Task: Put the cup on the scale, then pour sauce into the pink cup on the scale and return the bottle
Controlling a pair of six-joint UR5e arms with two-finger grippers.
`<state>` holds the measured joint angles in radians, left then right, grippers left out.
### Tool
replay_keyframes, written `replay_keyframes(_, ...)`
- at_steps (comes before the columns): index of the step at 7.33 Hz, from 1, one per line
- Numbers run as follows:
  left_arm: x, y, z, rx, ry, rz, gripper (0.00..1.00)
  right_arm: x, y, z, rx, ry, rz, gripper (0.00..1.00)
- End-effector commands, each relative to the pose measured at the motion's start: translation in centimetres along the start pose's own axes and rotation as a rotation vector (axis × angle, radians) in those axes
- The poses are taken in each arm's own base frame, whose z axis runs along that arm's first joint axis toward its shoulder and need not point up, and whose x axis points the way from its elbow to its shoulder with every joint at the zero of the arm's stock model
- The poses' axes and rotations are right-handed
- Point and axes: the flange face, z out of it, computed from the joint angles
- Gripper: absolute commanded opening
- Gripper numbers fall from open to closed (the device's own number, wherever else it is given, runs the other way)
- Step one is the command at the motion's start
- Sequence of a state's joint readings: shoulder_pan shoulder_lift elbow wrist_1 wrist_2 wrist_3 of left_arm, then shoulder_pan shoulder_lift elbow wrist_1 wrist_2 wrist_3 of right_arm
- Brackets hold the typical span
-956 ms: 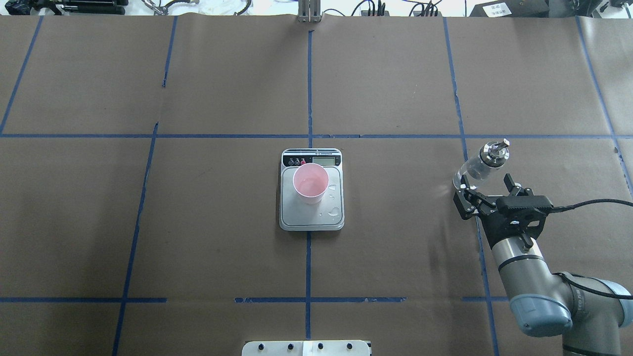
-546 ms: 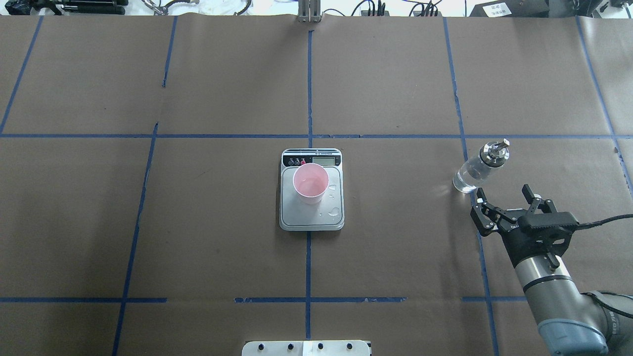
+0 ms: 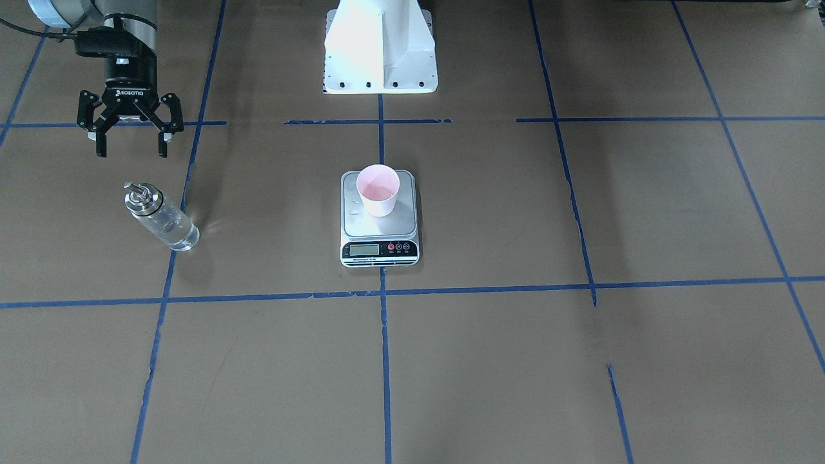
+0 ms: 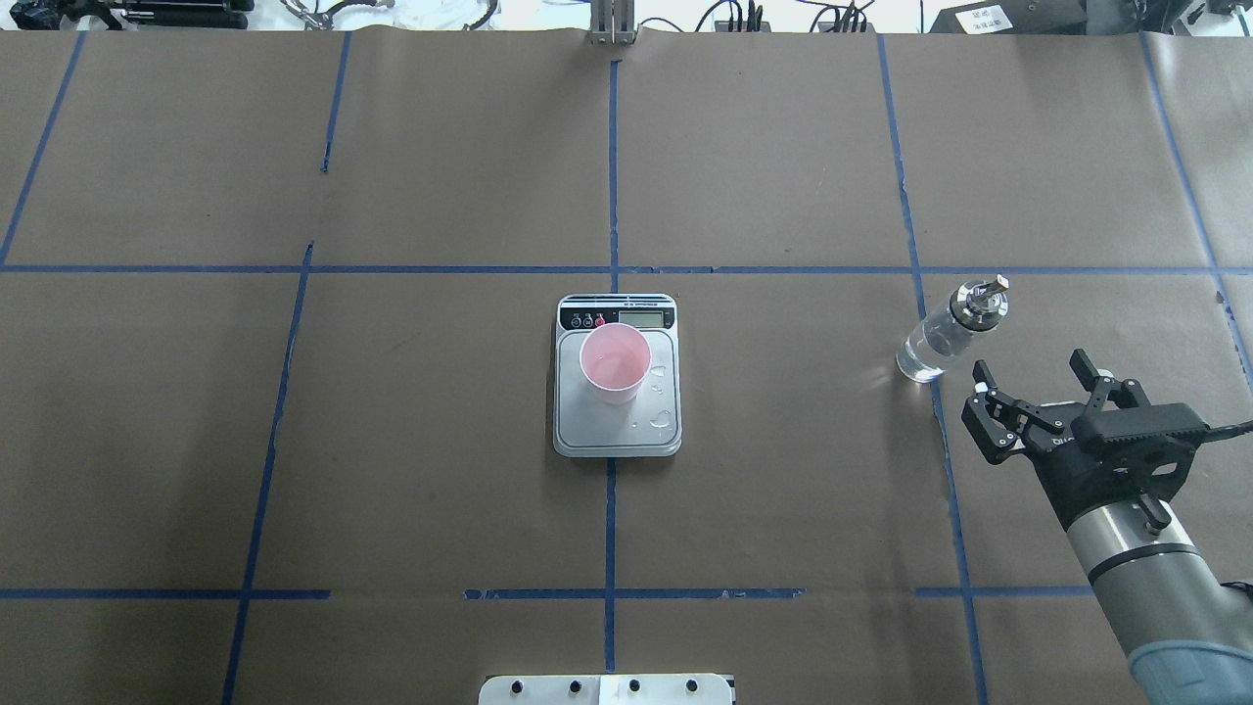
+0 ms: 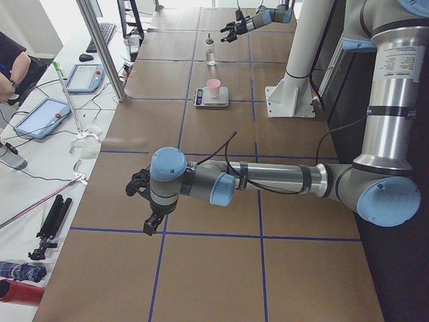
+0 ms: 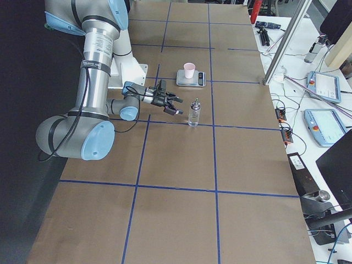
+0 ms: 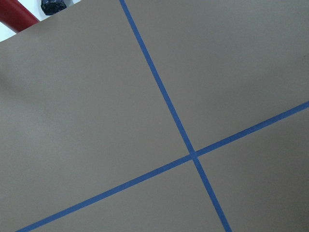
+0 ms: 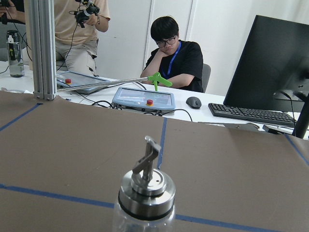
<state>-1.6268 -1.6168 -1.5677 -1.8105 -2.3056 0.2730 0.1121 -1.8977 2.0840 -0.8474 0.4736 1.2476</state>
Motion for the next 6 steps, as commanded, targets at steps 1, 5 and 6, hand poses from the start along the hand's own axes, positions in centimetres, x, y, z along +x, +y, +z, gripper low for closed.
replay_keyframes(1,0.0,0.0,0.0,-0.001,0.0,0.0,1.0,0.7,-2.3,0.6,0.014,0.026,-0.072,1.0)
replay_keyframes(5,0.1,-0.2,-0.1,0.003,-0.001,0.003,1.0,5.7,-11.0,3.5,-0.082,0.062,-0.133,1.0)
replay_keyframes(6,0.2,-0.2,-0.2,0.004,-0.001,0.004,1.0,8.1,-13.7,4.2,-0.142,0.051,-0.115,1.0)
